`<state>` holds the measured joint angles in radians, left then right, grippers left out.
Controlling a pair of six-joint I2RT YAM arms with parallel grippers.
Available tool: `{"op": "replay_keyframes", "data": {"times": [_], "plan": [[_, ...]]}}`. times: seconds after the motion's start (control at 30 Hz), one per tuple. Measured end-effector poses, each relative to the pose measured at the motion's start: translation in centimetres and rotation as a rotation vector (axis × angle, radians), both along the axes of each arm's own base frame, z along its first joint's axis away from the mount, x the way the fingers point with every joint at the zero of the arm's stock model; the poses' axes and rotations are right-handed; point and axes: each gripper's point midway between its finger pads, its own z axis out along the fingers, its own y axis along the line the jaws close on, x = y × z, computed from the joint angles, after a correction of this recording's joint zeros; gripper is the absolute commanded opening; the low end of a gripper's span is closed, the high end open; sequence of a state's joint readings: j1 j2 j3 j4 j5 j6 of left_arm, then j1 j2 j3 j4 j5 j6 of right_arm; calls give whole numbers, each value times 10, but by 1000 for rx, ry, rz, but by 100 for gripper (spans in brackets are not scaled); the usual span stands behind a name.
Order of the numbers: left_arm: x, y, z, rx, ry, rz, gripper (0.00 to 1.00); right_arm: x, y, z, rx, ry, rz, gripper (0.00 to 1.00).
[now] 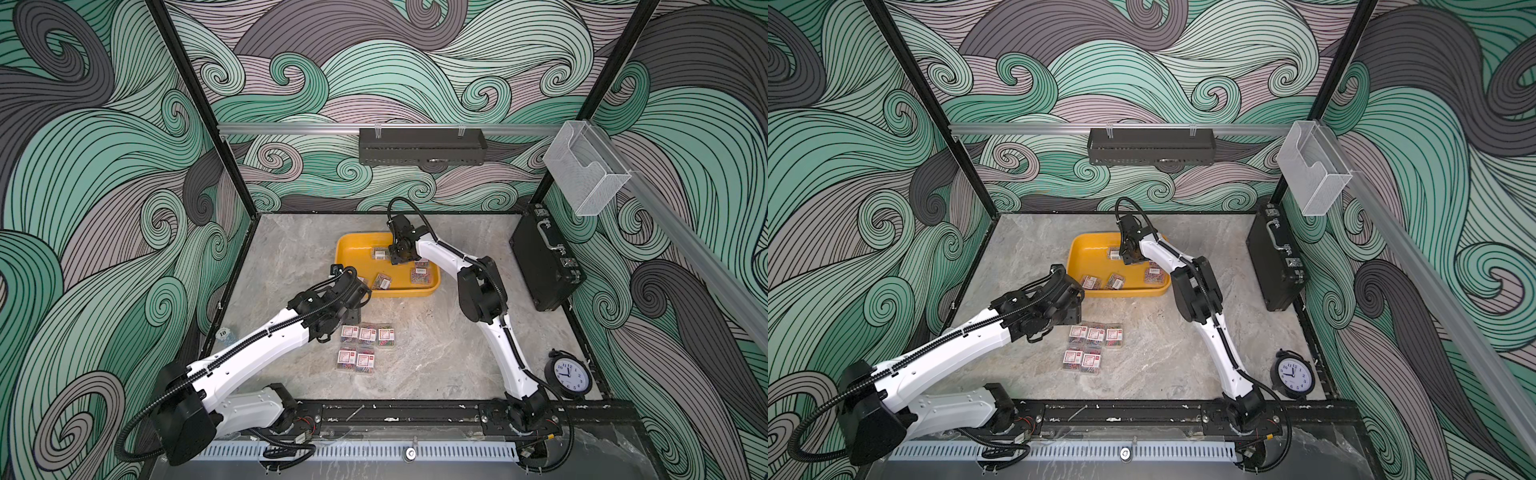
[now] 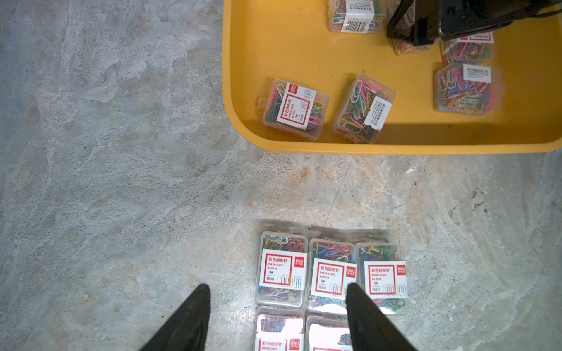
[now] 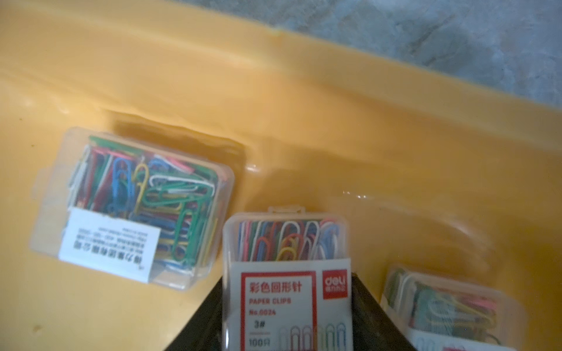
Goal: Take the paper clips out of the storage box
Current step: Pick up the boxed paper clips from the storage box, then place the boxed paper clips at the center of the board.
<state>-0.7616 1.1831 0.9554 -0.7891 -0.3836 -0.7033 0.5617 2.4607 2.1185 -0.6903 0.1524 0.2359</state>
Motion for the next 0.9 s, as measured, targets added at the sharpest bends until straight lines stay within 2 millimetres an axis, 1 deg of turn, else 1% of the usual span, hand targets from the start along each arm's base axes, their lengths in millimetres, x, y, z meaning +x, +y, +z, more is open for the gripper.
{"op": "replay_keyframes", "data": {"times": [0.03, 0.13, 0.3, 0.43, 0.5, 0.57, 0.63, 0.77, 0.9], "plan": [[0, 0, 0, -1, 1, -2, 69, -3, -1, 3, -3, 1, 1, 52], [0, -1, 0, -1, 1, -4, 69, -10, -5, 22, -5, -17, 11, 52], [0, -1, 0, -2, -2, -9, 69, -24, -11, 72, 9, -99, 15, 51], [2, -3, 1, -10, -8, -14, 69, -46, -18, 107, 23, -164, 18, 52], [3, -5, 2, -16, -12, -16, 69, -59, -21, 120, 29, -191, 21, 52], [3, -5, 2, -18, -14, -18, 69, -76, -25, 130, 30, -214, 20, 52], [3, -6, 3, -19, -14, -19, 69, -93, -29, 134, 28, -224, 19, 52], [4, -7, 3, -26, -19, -21, 70, -131, -39, 139, 19, -239, 13, 53], [5, -9, 3, -24, -17, -27, 69, -165, -46, 145, 40, -250, 0, 53]]}}
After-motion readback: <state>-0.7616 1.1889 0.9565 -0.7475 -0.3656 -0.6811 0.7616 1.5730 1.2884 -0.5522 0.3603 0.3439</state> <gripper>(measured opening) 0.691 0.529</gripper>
